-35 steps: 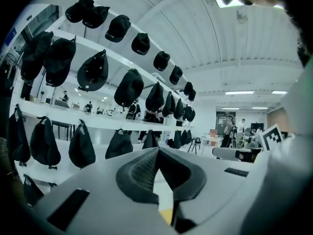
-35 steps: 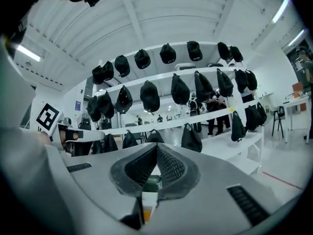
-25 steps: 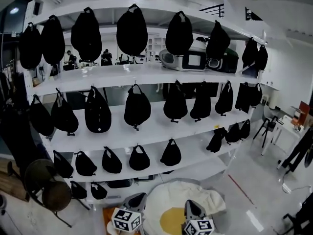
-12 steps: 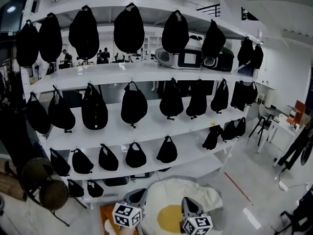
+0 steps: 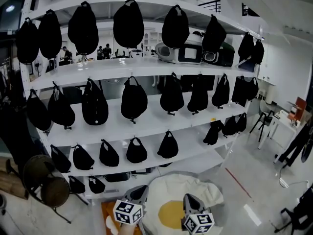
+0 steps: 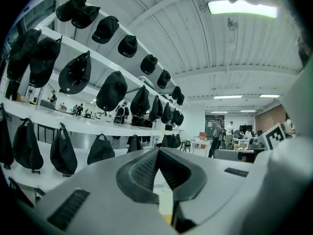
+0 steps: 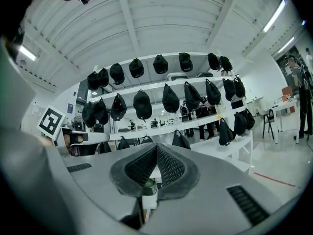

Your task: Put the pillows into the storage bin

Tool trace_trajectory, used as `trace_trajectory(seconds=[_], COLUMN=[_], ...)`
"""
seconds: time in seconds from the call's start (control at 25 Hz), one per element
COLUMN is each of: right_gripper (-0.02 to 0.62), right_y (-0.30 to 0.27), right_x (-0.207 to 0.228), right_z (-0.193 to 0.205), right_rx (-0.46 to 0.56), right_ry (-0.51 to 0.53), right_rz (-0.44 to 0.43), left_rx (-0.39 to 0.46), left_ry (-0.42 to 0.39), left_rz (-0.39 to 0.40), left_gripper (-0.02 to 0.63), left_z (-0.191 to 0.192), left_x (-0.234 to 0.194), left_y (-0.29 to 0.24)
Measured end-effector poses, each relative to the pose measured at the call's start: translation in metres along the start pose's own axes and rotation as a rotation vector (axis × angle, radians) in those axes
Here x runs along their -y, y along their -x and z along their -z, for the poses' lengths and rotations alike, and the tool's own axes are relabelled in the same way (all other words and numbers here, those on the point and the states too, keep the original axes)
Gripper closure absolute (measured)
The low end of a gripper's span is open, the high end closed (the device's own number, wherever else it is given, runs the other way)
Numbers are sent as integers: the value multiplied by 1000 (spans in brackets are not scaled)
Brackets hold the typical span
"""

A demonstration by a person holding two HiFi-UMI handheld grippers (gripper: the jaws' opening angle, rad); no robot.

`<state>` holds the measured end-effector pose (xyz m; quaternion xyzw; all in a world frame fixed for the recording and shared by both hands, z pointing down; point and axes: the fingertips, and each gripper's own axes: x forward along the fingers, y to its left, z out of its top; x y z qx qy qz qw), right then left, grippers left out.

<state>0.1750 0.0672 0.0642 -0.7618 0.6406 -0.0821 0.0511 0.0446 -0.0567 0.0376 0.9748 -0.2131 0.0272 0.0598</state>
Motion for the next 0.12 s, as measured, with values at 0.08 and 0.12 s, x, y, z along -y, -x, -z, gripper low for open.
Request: trace_trajectory(seconds=[0.08, 0.12], right_gripper=[595, 595], right_y=[0, 0], right_x=[1, 2], right_z=[2, 3], right_rx=[1, 2], right_ry=[-7, -10], right_rz=[1, 1], left_rx=[-4, -6], left_ry=[3, 5], left_rz=[-2, -3], left_gripper=[586, 586], left_z=[2, 4], left_x=[0, 0], left_y=[1, 2])
